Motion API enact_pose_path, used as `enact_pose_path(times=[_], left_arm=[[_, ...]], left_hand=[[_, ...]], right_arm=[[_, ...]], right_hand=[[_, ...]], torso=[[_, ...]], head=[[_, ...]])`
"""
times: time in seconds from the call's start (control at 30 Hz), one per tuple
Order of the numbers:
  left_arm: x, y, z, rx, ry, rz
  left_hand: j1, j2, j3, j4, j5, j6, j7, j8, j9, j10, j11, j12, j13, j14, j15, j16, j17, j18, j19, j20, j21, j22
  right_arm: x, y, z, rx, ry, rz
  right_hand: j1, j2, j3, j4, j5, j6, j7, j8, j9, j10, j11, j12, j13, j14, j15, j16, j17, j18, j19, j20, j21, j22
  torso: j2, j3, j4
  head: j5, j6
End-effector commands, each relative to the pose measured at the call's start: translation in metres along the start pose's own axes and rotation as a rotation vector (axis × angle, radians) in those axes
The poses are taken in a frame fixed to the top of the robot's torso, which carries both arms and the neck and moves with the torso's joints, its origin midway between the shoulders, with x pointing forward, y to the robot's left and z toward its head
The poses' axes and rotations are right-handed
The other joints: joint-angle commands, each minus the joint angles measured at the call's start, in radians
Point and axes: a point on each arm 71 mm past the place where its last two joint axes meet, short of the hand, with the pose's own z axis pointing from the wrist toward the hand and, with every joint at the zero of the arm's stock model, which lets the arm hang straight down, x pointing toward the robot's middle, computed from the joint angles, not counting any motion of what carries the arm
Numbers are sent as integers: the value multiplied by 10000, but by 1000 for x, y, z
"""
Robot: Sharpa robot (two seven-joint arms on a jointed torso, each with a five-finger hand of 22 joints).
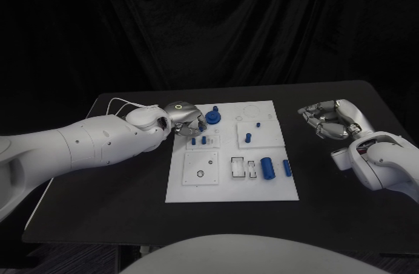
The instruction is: Assemble the parts on the task board
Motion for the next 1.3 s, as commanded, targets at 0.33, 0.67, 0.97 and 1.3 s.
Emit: enact_pose_path(times=[0.33, 0.67, 0.97, 1.3], left_arm=[[7, 5, -5, -347, 105, 5], [-6, 18, -24, -499, -1772, 442], [-22, 33, -57, -1216, -3271, 22], [-60, 37, -96, -1348, -4895, -4539]], left_hand=[[-347, -307, -269, 231, -450, -1714, -684, -278, -652, -1774, 347, -872, -423, -617, 255, -378, -634, 193, -523, 157, -1176, 204], [-315, -379, -364, 185, -385, -1738, -788, -246, -729, -1857, 296, -786, -393, -528, 225, -292, -519, 175, -418, 154, -1088, 259], [-97, -454, -411, 289, -283, -1425, -796, -204, -945, -1759, 244, -324, -317, -2226, 250, -2121, -2897, 397, -1485, 217, -2984, -269], [-692, -385, -1218, 1268, -270, -2090, 847, -226, -1475, -2828, 1056, 266, -414, -5668, 1893, -6135, -4706, 6, -5477, 1228, -7138, -1513]], right_arm=[[1, -1, -1, 99, 45, -13], [-1, -1, -3, 78, 55, -149], [-10, 10, 0, -157, 75, -693], [-23, 57, 32, -202, 1292, -2288]], right_hand=[[76, -13, 28, 1, 40, -26, 47, 49, 16, -41, -1, 7, -17, -31, 3, -51, -6, 85, -24, -8, -43, 16], [95, -31, 40, -32, 39, -38, 52, 44, 15, -57, 3, 2, -26, -43, 4, -73, -33, 90, -32, -9, -72, 12], [183, -149, 83, -164, -16, -38, 71, 53, 27, -189, 25, -135, -130, -114, 20, -161, -126, 93, -67, 1, -134, 22], [463, -426, 99, -598, -858, -193, 218, 13, 56, -648, 218, -1484, -1112, -383, 157, -458, -462, 149, -301, 112, -622, -6]], torso=[[6, -5, -6], [1, -6, 21], [8, -49, 13], [19, -75, 54]], head=[[49, 1], [91, 1], [268, 1], [568, 1]])
